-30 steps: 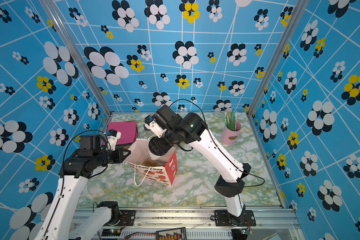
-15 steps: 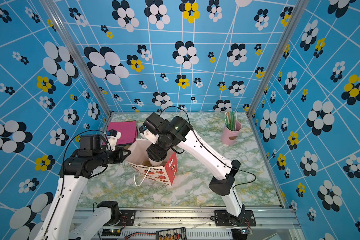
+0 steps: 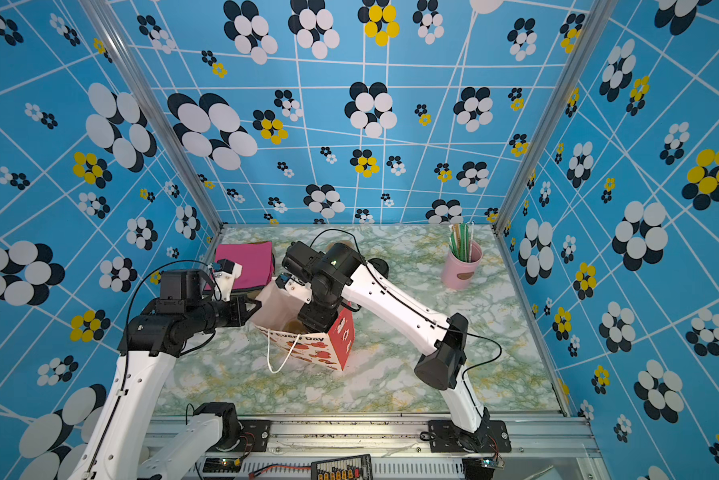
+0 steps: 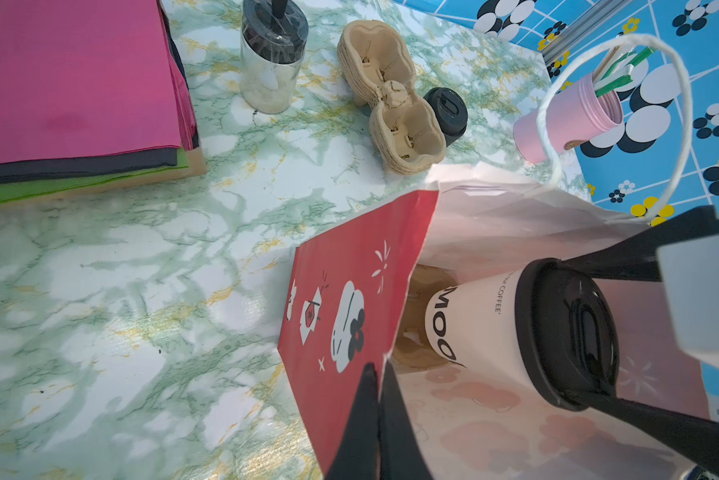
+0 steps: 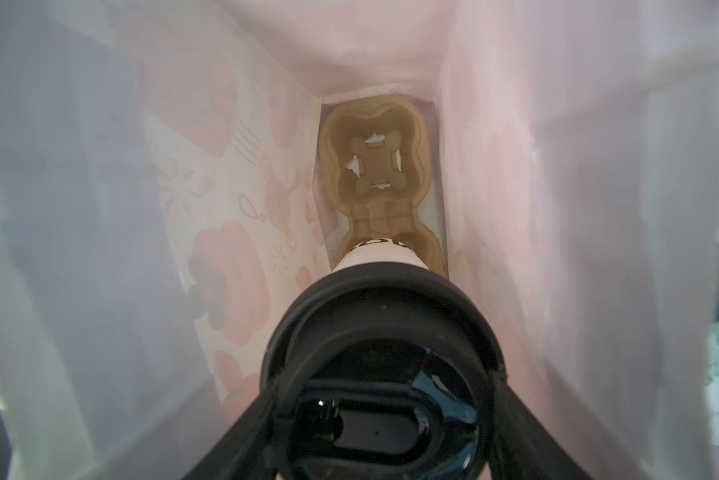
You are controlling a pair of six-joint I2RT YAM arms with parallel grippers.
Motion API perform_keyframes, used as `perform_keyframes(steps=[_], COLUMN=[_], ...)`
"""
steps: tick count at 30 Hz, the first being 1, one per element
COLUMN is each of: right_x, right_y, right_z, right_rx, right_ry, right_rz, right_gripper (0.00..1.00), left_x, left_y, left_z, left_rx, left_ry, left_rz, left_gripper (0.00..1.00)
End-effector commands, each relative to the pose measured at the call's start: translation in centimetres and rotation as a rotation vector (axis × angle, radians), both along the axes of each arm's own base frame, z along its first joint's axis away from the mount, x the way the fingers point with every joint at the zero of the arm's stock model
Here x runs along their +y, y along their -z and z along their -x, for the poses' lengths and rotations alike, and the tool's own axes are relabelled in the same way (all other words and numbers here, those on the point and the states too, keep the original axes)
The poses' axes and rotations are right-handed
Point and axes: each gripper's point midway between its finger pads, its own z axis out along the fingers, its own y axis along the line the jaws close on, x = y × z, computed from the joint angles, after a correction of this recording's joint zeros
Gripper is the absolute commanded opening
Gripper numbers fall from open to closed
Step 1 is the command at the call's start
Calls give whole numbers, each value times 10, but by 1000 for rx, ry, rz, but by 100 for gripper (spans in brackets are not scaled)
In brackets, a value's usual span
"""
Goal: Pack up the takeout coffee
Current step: 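Lower the coffee cup into the bag onto the carrier with the right gripper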
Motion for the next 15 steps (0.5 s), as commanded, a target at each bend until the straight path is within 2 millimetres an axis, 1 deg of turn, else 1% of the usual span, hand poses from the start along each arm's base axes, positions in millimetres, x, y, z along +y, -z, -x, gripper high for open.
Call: perform_keyframes(steps=[1, 5, 10, 15], right_x=[-2, -3, -2, -6], right_y=[4, 13, 16, 25], right_z=[0, 0, 2, 2], right_rx=[-16, -5, 22, 50], right_ry=[-38, -54, -65, -69], right_rz=[21, 47, 45, 70], right_gripper=[68, 68, 68, 68], left_x=[-2, -2, -2, -2], left_y=[7, 8, 8, 9], left_z=[4, 4, 4, 4], left_rx=[15, 17, 18, 18], left_ry=[17, 17, 18, 18], left_rz=[5, 6, 4, 4], left_gripper=[0, 0, 0, 0])
